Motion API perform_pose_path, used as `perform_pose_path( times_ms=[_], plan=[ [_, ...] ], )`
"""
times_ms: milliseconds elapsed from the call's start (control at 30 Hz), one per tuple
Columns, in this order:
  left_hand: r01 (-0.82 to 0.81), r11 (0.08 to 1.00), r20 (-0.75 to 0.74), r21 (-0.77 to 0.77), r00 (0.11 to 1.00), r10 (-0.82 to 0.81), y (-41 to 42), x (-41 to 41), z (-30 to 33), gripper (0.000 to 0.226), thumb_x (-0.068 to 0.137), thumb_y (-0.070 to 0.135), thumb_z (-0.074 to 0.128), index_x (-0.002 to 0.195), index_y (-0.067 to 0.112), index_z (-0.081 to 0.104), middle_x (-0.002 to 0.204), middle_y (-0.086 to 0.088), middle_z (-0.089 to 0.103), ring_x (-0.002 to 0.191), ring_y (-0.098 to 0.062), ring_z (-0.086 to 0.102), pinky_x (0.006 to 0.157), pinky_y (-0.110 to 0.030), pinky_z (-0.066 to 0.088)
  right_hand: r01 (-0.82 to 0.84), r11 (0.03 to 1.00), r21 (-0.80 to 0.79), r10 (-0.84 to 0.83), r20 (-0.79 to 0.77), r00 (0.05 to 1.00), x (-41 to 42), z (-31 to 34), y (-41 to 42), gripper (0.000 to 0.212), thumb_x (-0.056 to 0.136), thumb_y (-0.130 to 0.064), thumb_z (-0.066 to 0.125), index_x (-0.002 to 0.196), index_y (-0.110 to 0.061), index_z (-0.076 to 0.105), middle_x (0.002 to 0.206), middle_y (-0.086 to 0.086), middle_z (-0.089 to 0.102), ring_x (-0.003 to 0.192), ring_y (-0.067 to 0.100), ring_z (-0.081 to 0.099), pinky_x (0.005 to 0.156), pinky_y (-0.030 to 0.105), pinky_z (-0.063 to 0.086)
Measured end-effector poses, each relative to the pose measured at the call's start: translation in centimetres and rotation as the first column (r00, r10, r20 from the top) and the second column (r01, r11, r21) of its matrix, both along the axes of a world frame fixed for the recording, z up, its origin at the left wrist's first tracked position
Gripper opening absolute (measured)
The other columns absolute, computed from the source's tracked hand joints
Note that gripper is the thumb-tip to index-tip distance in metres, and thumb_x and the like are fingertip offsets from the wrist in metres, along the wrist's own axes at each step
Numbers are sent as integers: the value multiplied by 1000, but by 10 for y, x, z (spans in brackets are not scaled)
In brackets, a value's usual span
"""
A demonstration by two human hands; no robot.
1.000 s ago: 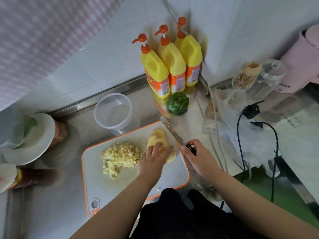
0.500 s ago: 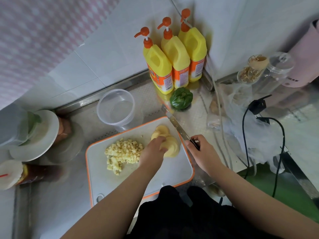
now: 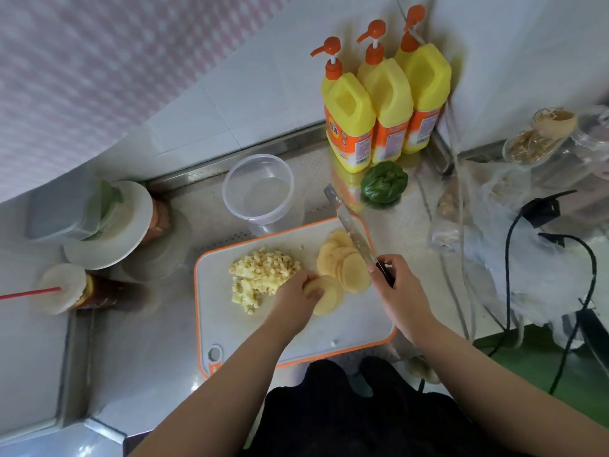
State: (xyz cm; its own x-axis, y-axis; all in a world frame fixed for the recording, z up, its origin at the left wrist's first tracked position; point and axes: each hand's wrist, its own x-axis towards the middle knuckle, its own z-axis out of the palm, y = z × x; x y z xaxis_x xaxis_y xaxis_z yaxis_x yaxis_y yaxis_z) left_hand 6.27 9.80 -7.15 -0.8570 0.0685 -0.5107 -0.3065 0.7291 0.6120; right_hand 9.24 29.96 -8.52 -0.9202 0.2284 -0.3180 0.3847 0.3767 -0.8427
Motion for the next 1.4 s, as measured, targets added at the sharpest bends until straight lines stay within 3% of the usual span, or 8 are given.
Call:
perform_pose_path(
  times_ms=[267,567,833,967,1100,1200,1267,1400],
  plan=[
    [250,921,-76,-298,956,-284,63,-29,-16,37,99,28,54,133,15,45,134,-5,38,118,-30,49,87,-48,50,77,996,53,-78,10,997,6,4,9,16,95,-39,51,105,-26,50,84,-10,63,80,17,61,73,41,50],
    [375,724,-29,-580,878,-478,84,-25,-21,68,92,47,62,141,10,31,132,-9,36,122,-28,42,82,-40,53,57,994,92,-58,12,998,15,11,19,16,95,-41,50,102,-27,48,78,-10,62,71,9,60,67,37,49],
    [382,664,4,-643,868,-496,102,-39,-26,55,91,30,65,133,7,37,129,-12,40,118,-29,45,86,-36,46,19,996,84,-20,9,1000,16,11,28,22,94,-46,49,103,-26,50,73,-9,61,66,10,59,62,33,47],
    [409,665,-14,-624,846,-533,101,-36,-24,50,92,27,63,132,10,39,133,-11,39,123,-30,40,97,-39,39,1,997,83,-3,29,1000,14,11,32,18,95,-44,49,102,-28,49,73,-9,61,68,9,59,65,33,48],
    [385,815,11,-433,906,-422,91,-28,-8,39,95,32,60,127,20,40,114,-3,59,95,-25,57,69,-36,47,1,998,65,-3,32,999,14,10,36,19,93,-44,52,104,-29,49,78,-12,63,74,9,61,68,33,49],
    [244,950,-75,-196,962,-263,64,-11,-1,41,94,33,62,132,36,46,121,8,60,100,-22,61,74,-33,47,-22,999,42,20,47,999,13,7,40,24,89,-46,58,105,-30,49,73,-12,61,72,7,60,64,28,46],
    [86,995,-182,-49,979,-94,37,4,-1,37,93,29,65,129,32,56,121,12,58,106,-17,58,81,-28,43,-71,995,65,68,49,996,13,5,40,23,89,-46,59,106,-33,49,73,-14,62,72,9,61,62,26,44],
    [-130,991,-163,-40,979,122,-16,35,-17,24,95,18,63,118,16,56,108,8,58,104,-19,58,77,-26,37,-171,979,112,166,55,985,13,5,28,21,91,-41,58,108,-32,51,73,-12,62,69,11,60,63,30,45]
  ],
)
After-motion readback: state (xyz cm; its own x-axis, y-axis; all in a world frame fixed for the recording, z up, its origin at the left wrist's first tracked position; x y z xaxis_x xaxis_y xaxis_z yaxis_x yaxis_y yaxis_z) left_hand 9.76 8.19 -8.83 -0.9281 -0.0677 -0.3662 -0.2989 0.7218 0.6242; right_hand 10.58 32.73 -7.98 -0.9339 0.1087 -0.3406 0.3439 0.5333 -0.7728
